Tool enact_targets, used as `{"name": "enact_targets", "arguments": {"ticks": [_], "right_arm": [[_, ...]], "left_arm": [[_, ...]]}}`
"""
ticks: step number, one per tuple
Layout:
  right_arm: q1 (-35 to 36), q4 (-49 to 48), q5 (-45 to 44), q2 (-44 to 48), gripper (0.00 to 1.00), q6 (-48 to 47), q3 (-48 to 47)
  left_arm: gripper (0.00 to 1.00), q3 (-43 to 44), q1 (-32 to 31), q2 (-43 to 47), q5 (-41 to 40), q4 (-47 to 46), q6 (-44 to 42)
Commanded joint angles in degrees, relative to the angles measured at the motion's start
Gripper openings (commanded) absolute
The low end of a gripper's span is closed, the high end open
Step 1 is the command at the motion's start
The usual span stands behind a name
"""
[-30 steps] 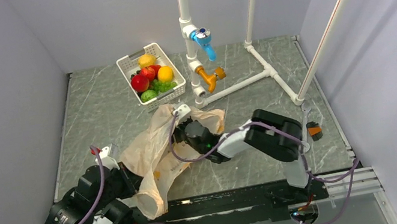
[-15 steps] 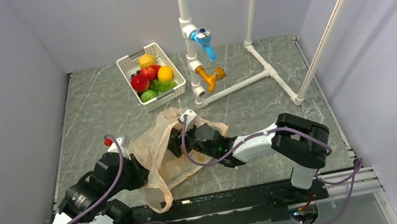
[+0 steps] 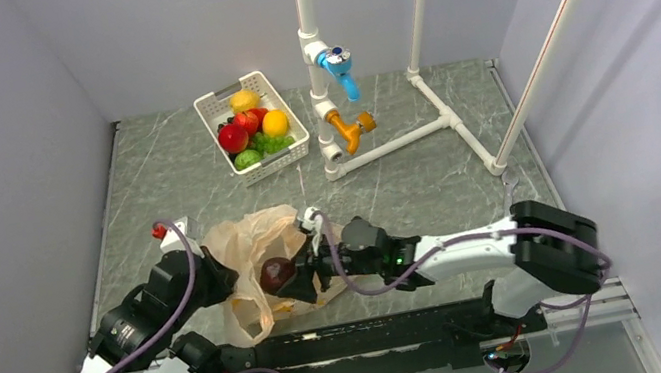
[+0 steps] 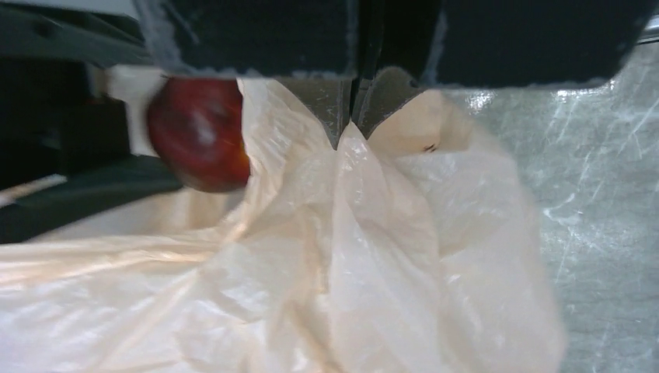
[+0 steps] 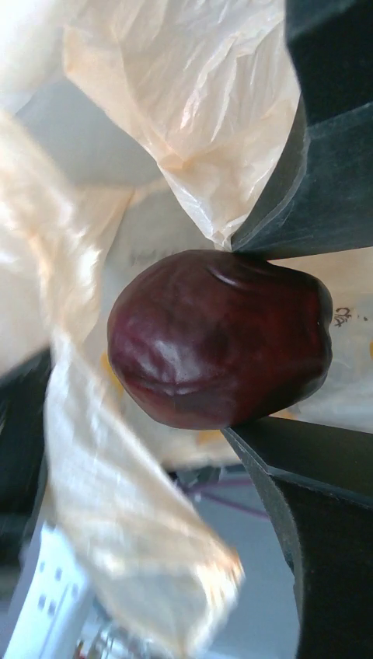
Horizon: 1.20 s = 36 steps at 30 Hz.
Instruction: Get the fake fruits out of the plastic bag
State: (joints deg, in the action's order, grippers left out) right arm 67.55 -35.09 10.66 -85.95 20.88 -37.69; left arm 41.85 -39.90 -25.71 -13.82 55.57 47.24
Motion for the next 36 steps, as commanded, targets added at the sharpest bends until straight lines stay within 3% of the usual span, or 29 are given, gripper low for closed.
{"name": "enact_targets", "arguments": {"ticks": [1, 7, 11, 15, 18, 24, 30, 36], "right_arm": [[-0.5, -7.2, 3.9, 9.0, 0.15, 1.9, 3.5], [-1.4, -9.3, 12.8, 11.6, 0.14, 1.4, 0.6], [-2.7, -17.0, 25.2, 12.0, 0.15, 9.9, -0.9], [-2.9, -23.8, 28.4, 10.1, 0.16, 17.1, -2.1], [-3.9, -21.2, 25.3, 8.9, 0.18, 19.6, -4.4], [-5.6, 1.3, 5.8, 14.0, 0.24, 14.0, -5.9], [-5.9, 3.8, -1.4, 14.1, 0.34, 7.8, -1.7], [-5.9, 13.4, -6.1, 9.3, 0.41, 4.7, -4.1]], "left_arm": [[0.0, 1.7, -0.1, -3.1, -0.3, -0.8, -2.2], [0.0, -0.1, -0.2, -2.8, 1.6, -1.6, -1.3], [0.0, -0.7, -0.2, -1.3, 2.0, -2.0, -1.2], [0.0, -1.4, -0.2, -2.2, 5.6, -3.8, -1.1], [0.0, -3.2, -0.2, -3.3, 10.3, -7.5, -1.3], [0.0, -3.6, -0.2, -2.8, 7.5, -4.6, 0.4], [0.0, -5.1, -0.2, -0.3, 6.3, -4.9, 0.7], [0.0, -2.8, -0.2, -3.1, 4.4, -3.4, 0.1]]}}
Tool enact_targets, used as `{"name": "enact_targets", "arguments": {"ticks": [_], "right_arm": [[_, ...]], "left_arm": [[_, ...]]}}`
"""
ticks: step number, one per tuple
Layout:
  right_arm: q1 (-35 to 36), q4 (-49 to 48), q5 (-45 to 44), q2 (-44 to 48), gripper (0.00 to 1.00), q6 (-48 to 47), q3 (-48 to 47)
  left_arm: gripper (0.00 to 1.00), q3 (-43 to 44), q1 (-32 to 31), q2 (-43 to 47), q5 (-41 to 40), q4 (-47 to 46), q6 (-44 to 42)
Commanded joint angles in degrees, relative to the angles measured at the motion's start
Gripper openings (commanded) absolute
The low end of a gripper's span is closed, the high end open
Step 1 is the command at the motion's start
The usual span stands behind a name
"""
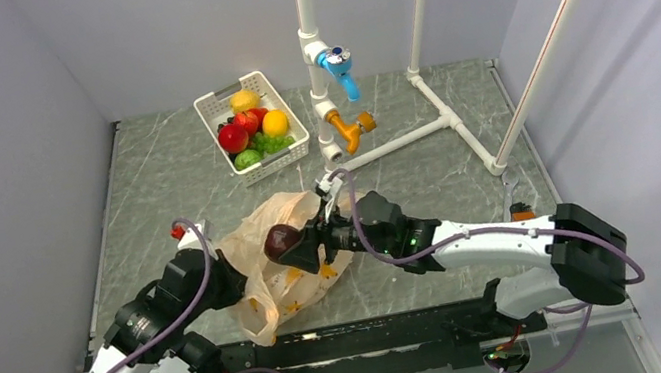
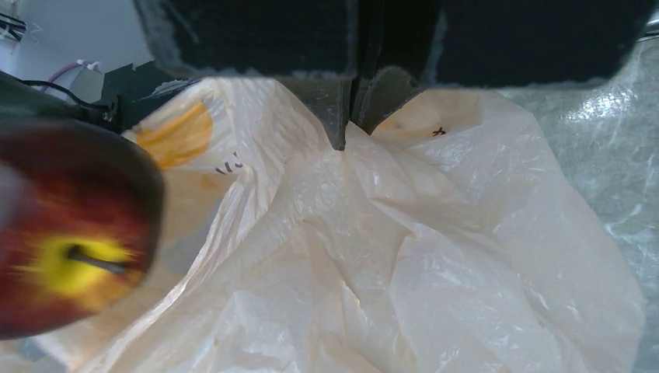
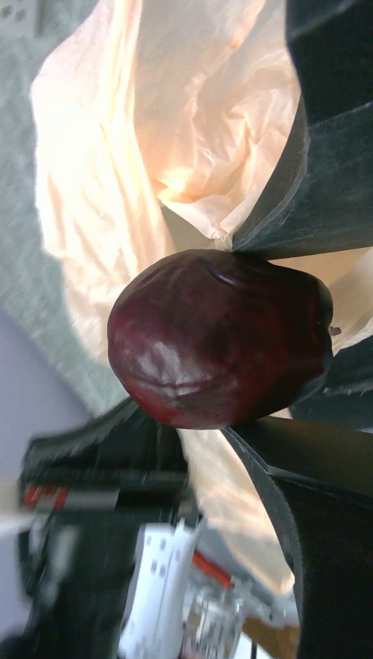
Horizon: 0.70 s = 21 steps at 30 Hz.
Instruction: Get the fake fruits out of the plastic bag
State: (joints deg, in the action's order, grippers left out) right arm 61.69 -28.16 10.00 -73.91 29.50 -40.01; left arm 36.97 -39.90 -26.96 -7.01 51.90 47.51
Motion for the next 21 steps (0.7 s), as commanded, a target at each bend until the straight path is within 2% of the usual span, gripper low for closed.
{"name": "enact_targets", "arguments": {"ticks": [1, 10, 13, 17, 21], "right_arm": [[-0.1, 7.7, -6.0, -3.9, 0.42, -4.5, -2.0], [0.1, 12.6, -13.5, -11.7, 0.57, -7.9, -0.5], [0.4, 13.8, -13.6, -11.1, 0.69, -7.7, 0.1], [2.6, 19.0, -17.9, -8.1, 0.91, -9.5, -0.7], [5.7, 23.6, -20.9, -4.0, 0.99, -11.6, -2.9]], "left_arm": [[0.0, 2.5, -0.2, -2.4, -2.6, 0.2, -0.3], [0.0, -6.7, -0.2, -12.7, 9.0, -14.5, 0.4], [0.0, -9.0, -0.2, -15.2, 9.5, -16.6, 0.6], [0.0, -10.3, -0.2, -15.1, 8.0, -16.6, 0.7], [0.0, -11.0, -0.2, -14.5, 8.2, -17.1, 0.7]]}}
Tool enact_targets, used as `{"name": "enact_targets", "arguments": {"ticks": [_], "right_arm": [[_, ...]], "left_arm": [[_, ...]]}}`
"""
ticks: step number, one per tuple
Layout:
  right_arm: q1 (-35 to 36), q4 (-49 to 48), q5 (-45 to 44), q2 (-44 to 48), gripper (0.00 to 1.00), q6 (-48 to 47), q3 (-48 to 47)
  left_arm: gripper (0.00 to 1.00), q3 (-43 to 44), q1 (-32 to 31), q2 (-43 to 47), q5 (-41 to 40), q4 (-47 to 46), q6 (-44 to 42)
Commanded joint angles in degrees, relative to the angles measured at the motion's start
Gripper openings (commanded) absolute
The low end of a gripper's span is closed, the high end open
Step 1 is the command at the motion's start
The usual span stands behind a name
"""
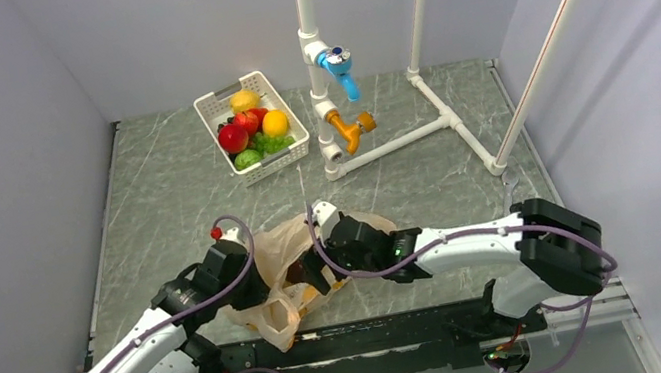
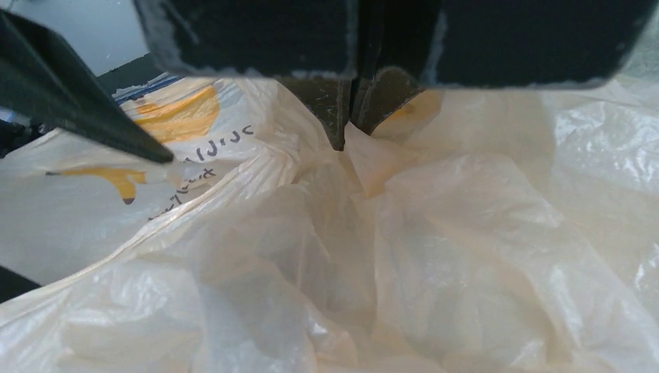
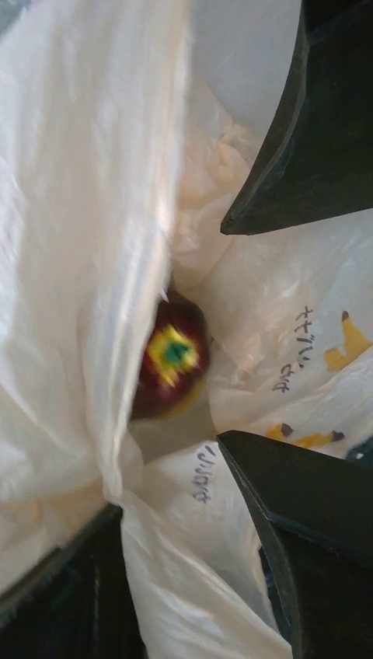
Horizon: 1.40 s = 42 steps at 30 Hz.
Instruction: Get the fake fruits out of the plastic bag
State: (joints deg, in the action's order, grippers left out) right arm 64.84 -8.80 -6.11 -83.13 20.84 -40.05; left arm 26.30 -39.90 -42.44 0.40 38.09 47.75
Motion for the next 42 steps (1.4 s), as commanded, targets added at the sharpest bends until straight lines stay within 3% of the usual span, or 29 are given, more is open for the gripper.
{"name": "enact_targets", "arguments": {"ticks": [1, 7, 11, 14, 21, 25, 32, 37, 42], "right_arm": [[3.2, 5.0, -5.3, 5.8, 0.99, -3.1, -3.2], [4.6, 3.9, -6.7, 4.7, 0.99, -4.0, -5.1], [4.5, 1.2, -7.2, 0.1, 0.81, -4.6, -7.3], [4.5, 1.3, -8.2, -3.6, 0.76, -6.0, -9.8], [4.5, -1.5, -9.1, -10.0, 0.8, -9.7, -12.4], [4.7, 2.0, -8.5, -15.2, 0.8, -9.6, -16.0], [4.7, 2.3, -9.4, -17.2, 0.79, -9.0, -15.8], [4.8, 2.0, -9.4, -15.4, 0.62, -9.4, -16.2], [5.0, 0.1, -9.4, -9.8, 0.32, -8.8, -14.1]], "left_arm": [[0.0, -0.4, -0.2, 1.0, 0.8, -3.4, 0.4], [0.0, -0.8, -0.1, 0.8, 0.9, -3.8, 0.5], [0.0, -1.1, -0.2, 1.9, 0.1, -2.8, 1.0], [0.0, -0.7, -0.2, 3.1, -0.2, -2.0, 1.3], [0.0, -0.8, -0.2, 3.9, -0.2, -1.6, 1.0], [0.0, -1.0, -0.1, 3.2, 0.2, -2.5, 1.0], [0.0, -0.1, -0.1, 3.3, -0.2, -1.3, -0.1], [0.0, 0.4, -0.2, 2.8, -0.3, -1.0, -0.2], [0.0, 1.2, -0.1, 2.0, -2.1, -0.4, 0.1]]}}
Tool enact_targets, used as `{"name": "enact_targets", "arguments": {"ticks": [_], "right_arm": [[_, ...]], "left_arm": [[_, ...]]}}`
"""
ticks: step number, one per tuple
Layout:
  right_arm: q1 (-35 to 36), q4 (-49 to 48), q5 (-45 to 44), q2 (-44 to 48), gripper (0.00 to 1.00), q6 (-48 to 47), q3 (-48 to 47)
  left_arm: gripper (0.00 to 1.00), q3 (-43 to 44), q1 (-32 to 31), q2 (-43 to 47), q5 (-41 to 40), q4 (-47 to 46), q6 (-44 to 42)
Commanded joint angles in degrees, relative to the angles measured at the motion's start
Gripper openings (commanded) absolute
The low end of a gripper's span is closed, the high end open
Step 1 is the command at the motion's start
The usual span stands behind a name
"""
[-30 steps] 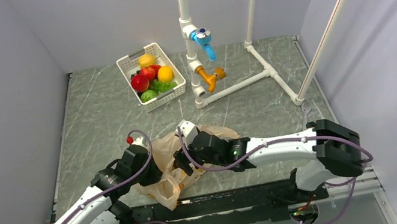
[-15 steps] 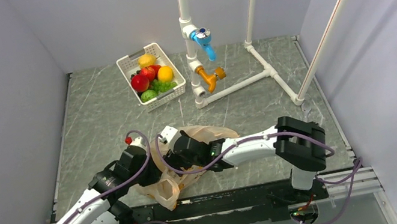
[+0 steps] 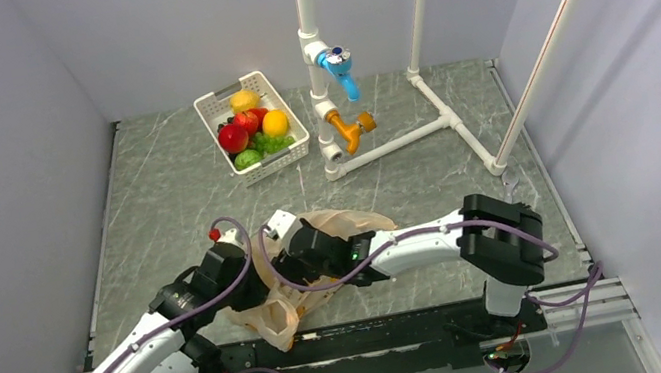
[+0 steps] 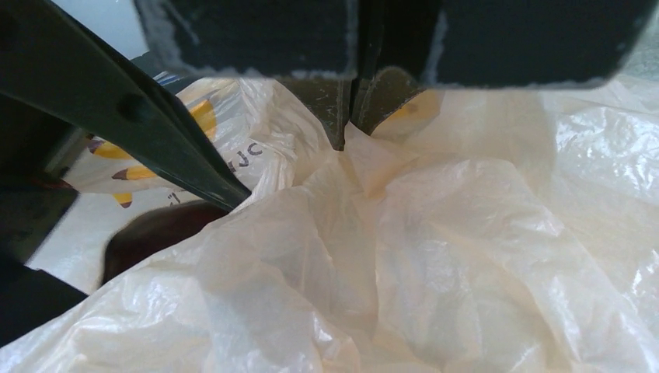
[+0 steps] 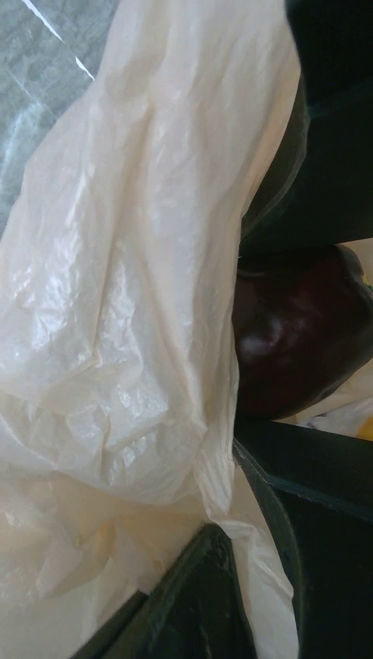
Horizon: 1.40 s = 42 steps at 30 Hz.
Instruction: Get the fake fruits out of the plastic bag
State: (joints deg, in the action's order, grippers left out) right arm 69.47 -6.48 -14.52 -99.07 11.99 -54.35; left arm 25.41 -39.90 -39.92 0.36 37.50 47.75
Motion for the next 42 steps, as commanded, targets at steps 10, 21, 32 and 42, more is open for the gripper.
{"name": "enact_targets", "arguments": {"ticks": [10, 21, 32, 42], "right_arm": [[0.4, -9.3, 4.8, 27.9, 0.09, 4.2, 8.6], [0.1, -6.6, -1.8, 46.7, 0.04, 2.6, 13.5], [-0.2, -5.8, -8.3, 40.9, 0.04, -1.6, 9.9], [-4.4, -7.3, -7.3, 20.2, 0.01, -4.7, -3.4]], "left_arm": [[0.0, 11.6, 1.8, -4.3, -11.0, 11.1, -2.6], [0.0, 32.5, 21.7, -9.2, -25.9, 23.9, -20.6], [0.0, 33.7, 36.2, -13.8, -42.0, 13.2, -31.3], [0.12, 26.4, 36.6, -13.4, -41.0, 9.1, -29.1]]}}
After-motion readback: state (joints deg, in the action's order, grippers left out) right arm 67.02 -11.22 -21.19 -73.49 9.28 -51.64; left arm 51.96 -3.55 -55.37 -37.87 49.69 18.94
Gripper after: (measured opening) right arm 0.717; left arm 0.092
